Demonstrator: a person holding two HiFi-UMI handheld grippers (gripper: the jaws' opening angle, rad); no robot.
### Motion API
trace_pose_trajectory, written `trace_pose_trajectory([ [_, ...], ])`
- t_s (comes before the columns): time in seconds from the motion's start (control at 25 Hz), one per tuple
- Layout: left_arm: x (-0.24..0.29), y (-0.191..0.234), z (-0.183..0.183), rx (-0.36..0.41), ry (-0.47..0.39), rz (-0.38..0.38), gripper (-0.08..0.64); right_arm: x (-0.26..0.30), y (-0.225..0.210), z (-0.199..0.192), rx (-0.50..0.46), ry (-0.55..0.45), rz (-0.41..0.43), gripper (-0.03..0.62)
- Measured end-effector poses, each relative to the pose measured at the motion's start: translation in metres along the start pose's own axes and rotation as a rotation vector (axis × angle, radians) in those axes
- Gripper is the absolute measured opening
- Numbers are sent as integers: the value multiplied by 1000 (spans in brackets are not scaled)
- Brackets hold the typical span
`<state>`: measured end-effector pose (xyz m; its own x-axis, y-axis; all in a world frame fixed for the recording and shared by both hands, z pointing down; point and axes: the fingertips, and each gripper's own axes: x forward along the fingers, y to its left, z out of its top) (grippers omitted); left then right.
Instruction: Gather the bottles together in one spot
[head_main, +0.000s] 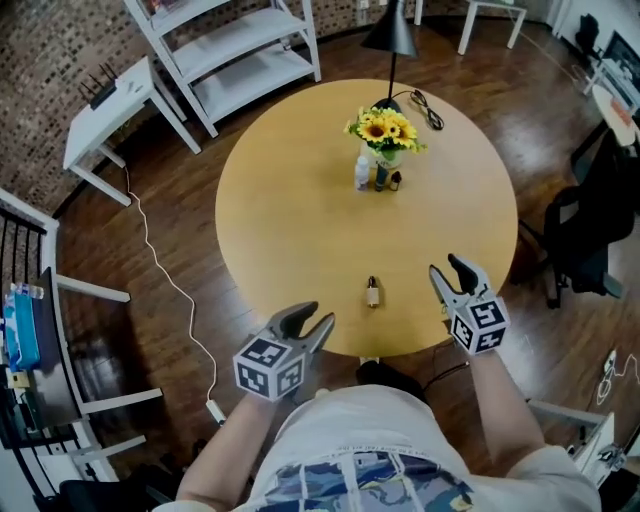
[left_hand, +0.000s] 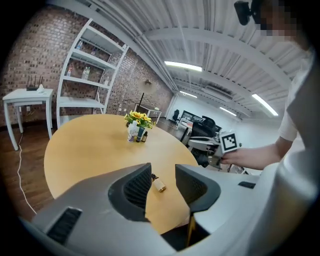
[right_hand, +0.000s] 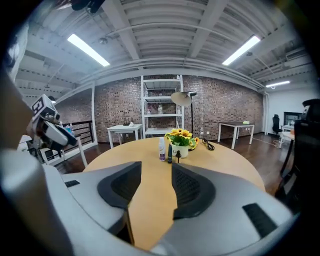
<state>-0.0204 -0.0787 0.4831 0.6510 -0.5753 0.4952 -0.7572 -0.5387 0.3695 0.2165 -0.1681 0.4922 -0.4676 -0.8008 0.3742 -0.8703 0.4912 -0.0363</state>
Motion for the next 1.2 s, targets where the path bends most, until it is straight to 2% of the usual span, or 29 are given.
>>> trace_pose_trajectory([
  [0.2, -45, -9, -25, 32, 11, -23, 150, -96, 86, -15, 18, 5, -29, 216],
  [0.36, -76, -14, -56, 52, 27, -4, 150, -151, 142, -36, 34, 35, -45, 216],
  [0.64, -120, -23, -107, 34, 64, 27, 149, -202, 204, -61, 51, 52, -56, 216],
  [0.96, -133, -34, -124, 10, 44, 27, 151, -212, 219, -68, 58, 49, -32, 216],
  [1.2, -85, -51, -119, 16, 81, 16, 164, -209, 189, -69, 84, 43, -2, 216],
])
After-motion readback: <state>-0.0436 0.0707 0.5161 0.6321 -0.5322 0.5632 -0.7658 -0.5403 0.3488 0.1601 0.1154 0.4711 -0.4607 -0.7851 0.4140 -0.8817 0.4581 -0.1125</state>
